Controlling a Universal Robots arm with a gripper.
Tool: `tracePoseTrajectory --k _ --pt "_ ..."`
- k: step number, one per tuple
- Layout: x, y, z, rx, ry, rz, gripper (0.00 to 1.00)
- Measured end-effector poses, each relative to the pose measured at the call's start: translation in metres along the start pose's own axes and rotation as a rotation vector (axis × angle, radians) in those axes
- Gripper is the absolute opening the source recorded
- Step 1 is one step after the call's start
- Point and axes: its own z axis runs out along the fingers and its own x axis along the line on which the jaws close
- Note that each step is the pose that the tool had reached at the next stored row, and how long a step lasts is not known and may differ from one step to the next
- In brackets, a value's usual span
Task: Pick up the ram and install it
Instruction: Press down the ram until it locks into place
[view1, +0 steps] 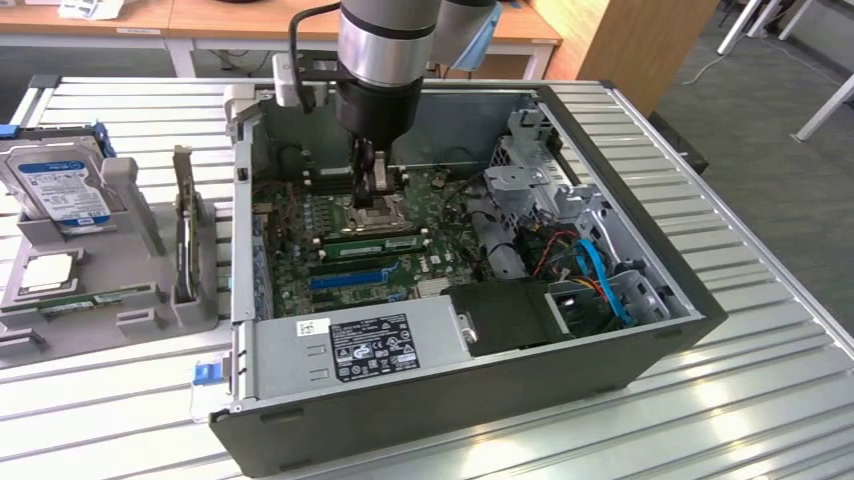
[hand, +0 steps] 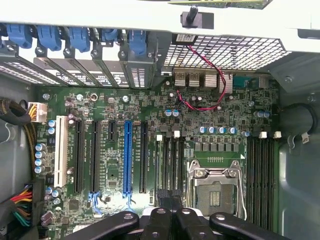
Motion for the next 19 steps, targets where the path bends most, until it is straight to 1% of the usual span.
tracePoseTrajectory --k 5,19 --pt "0.0 -0.0013 -0.0002 -0.0005 0.0003 0.0 0.1" --pt "0.0 -0.0176 -0.0008 -0.0032 0.0001 0.0 0.1"
